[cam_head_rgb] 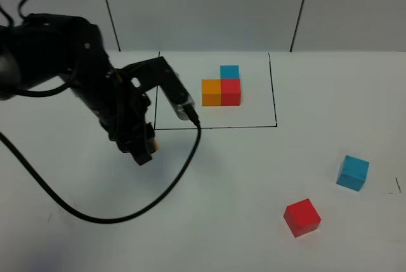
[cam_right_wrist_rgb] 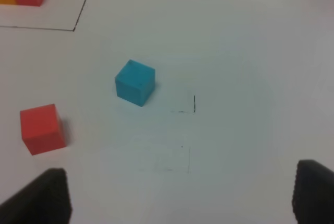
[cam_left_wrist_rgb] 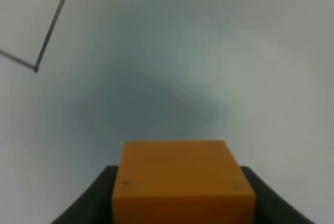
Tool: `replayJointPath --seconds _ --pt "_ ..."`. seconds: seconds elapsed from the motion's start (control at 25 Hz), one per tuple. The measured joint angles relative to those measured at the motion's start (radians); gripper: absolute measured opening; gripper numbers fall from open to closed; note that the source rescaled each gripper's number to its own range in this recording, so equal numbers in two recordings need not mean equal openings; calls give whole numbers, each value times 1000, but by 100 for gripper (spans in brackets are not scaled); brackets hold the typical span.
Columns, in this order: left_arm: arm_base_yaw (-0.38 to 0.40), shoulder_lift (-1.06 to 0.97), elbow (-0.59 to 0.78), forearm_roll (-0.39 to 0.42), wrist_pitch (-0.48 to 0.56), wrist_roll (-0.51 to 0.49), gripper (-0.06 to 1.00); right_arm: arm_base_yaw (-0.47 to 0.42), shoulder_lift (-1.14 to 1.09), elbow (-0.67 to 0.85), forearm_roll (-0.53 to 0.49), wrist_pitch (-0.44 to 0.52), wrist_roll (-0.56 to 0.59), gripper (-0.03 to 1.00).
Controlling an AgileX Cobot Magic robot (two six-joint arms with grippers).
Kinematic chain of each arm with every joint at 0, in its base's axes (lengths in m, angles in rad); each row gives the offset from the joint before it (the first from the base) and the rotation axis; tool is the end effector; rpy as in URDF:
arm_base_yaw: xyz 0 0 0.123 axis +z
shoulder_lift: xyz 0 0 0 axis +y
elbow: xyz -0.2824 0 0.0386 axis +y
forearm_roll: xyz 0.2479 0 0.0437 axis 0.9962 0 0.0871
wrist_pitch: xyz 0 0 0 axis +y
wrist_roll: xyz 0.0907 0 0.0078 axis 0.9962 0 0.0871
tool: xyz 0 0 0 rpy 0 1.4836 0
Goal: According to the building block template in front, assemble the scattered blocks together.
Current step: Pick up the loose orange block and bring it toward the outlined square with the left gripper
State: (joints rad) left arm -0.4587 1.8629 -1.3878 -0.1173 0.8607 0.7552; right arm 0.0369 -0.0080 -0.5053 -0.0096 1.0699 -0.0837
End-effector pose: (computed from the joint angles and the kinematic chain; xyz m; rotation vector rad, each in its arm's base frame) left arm 0.3440 -0.1789 0.2218 1.5290 2.3547 -0.0735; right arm -0.0070 -0.0010 0.2778 -0.1224 2.0367 -0.0408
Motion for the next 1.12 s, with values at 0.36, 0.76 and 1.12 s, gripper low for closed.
replayJointPath --seconds 0.36,0.76,1.12 --pt "-209 179 -137 130 -14 77 2 0 0 0 0 0 0 73" --pt "-232 329 -195 71 -40 204 2 0 0 0 0 0 0 73" --pt "-232 363 -196 33 -36 292 2 0 0 0 0 0 0 73"
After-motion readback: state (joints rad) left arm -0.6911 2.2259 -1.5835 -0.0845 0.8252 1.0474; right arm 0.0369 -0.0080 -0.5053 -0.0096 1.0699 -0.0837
